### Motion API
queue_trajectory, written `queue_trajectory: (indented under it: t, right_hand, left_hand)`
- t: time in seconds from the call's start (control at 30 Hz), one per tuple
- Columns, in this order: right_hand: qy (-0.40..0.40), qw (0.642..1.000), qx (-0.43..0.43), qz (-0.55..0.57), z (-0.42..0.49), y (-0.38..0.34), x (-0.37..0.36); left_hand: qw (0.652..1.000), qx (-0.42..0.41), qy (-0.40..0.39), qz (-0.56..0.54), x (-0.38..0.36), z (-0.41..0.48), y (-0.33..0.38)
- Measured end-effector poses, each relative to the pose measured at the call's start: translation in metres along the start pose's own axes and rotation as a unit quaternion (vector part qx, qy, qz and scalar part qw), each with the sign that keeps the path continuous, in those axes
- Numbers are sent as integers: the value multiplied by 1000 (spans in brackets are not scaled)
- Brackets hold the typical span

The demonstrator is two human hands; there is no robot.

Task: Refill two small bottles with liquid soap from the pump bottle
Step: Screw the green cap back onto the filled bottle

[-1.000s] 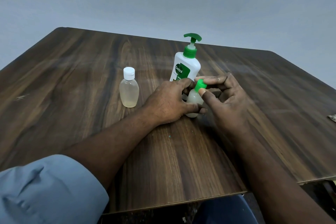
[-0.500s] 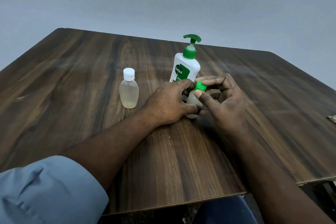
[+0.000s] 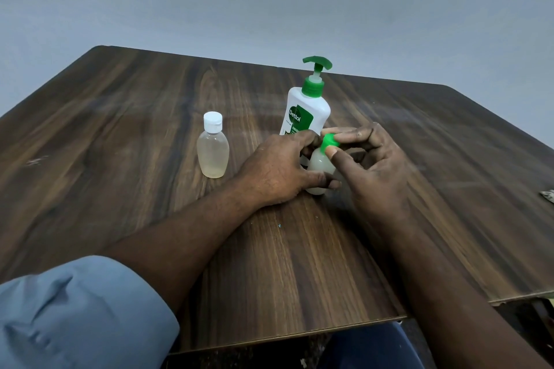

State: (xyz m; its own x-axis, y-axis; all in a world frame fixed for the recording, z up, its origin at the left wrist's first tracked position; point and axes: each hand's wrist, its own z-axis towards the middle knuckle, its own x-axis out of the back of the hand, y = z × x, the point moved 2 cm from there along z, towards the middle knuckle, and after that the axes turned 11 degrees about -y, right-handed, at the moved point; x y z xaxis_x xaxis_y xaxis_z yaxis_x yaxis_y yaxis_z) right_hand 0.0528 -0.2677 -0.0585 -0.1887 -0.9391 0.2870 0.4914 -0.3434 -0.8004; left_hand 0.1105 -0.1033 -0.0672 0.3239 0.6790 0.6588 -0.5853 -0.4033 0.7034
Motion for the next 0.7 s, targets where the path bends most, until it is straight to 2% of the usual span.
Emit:
queue_trajectory:
  t: [0.1, 0.23, 0.4, 0.53, 0.7]
  right_hand:
    - [16, 1000, -18, -20, 0, 2, 1]
    - [-24, 999, 10, 28, -1, -1, -1]
    - [15, 999, -10, -34, 0, 2, 0]
    - [-12, 1000, 5, 22, -1, 0, -1]
    - [13, 1000, -6, -14, 0, 1, -1]
  left_hand:
    - [1000, 1, -4, 1, 1, 0, 0]
    - [1000, -4, 3, 0, 0, -1, 1]
    - [1000, 2, -1, -8, -1, 0, -1]
    - [1000, 0, -2, -15, -1, 0, 0]
    - [1000, 5, -3, -17, -1, 0, 1]
